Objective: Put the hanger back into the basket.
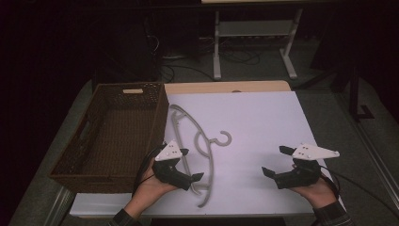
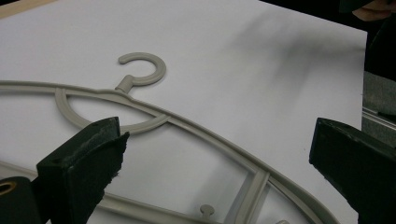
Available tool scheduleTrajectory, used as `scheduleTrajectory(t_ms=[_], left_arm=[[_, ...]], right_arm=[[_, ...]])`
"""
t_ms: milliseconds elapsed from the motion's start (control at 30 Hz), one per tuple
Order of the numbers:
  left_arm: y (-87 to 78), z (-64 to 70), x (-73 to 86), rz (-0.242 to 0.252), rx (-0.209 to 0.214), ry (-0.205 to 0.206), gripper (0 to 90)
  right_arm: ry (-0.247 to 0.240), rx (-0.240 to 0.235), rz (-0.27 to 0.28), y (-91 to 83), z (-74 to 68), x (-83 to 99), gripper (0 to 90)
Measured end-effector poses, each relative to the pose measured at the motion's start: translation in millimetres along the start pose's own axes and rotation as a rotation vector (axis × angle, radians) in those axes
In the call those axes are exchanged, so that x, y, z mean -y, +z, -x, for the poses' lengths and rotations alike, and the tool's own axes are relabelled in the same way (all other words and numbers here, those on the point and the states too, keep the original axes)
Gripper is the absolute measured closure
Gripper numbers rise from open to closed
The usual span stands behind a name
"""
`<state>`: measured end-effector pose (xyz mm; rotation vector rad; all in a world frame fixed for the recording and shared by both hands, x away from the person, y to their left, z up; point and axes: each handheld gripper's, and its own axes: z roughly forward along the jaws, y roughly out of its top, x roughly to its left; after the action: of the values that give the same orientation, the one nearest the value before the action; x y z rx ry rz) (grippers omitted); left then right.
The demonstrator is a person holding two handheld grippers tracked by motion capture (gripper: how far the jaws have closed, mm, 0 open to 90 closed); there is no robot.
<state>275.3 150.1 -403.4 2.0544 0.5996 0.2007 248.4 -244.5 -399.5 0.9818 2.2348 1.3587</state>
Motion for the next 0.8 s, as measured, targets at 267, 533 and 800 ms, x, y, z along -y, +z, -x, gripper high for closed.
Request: scheduleTrajectory(t_ms=[267, 533, 800], left_arm=[[-0.4, 0.5, 0.2, 0.002, -0.004, -0.001, 2.4], [0.2, 0.3, 0.1, 0.001, -0.015, 0.001, 2.4], [-0.9, 0.2, -0.1, 0.009, -0.014, -0.008, 2.5]], right_arm=[[-0.007, -0.006, -0.032, 5.8, -4.1, -1.5, 1.8], [-0.034, -0.041, -0.049, 17.2, -13.6, -9.4, 2.0], [-0.066, -0.095, -0.070, 33.7, -28.1, -15.7, 1.9]])
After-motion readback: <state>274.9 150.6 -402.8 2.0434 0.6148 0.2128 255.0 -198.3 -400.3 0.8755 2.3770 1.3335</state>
